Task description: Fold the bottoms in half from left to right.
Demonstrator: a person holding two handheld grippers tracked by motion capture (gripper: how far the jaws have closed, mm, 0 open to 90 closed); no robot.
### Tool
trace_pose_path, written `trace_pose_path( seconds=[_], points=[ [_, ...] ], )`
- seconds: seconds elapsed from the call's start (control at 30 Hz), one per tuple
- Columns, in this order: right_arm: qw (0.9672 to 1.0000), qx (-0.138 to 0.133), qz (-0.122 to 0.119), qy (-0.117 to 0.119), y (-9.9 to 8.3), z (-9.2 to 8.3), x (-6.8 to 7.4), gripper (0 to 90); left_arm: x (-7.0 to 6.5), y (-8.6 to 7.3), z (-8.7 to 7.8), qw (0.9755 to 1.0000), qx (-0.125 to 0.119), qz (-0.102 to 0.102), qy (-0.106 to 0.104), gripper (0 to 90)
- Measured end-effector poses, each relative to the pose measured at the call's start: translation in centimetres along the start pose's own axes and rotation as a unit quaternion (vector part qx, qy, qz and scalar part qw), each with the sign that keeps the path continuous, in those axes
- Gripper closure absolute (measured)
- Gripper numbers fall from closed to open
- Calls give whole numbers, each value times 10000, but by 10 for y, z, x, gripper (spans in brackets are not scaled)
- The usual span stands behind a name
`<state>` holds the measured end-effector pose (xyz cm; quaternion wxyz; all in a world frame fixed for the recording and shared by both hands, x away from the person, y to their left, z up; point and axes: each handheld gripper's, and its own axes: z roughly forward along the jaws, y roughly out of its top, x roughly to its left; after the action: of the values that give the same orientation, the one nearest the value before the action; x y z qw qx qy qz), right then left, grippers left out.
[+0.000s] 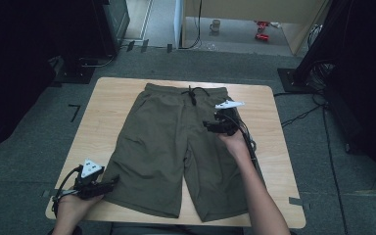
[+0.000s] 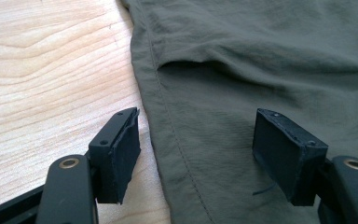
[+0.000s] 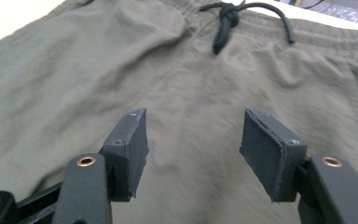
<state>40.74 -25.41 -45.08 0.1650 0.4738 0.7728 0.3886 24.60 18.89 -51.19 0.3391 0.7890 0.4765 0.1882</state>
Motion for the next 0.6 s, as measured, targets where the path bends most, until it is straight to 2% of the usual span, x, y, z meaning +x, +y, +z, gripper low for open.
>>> trace_pose_path(
  seconds=[0.07, 0.27, 0.37, 0.4, 0.6],
  points=[
    [10000, 15, -28, 13, 5, 5, 4, 407, -1, -1, 1, 9999, -41, 105, 43, 323],
    [9999, -22, -138, 28, 14, 17, 15, 411, -2, -1, 1, 9999, -24, 91, 45, 318],
    [9999, -93, -69, 89, 16, 22, 18, 412, -3, -1, 2, 9999, -5, 155, -7, 276],
    [9999, -30, -39, 107, 18, 25, 19, 399, -3, -1, 2, 9999, -5, 165, -13, 266],
    [9997, -9, -95, 203, 28, 36, 30, 400, -4, -2, 2, 9998, 2, 208, -51, 211]
  ],
)
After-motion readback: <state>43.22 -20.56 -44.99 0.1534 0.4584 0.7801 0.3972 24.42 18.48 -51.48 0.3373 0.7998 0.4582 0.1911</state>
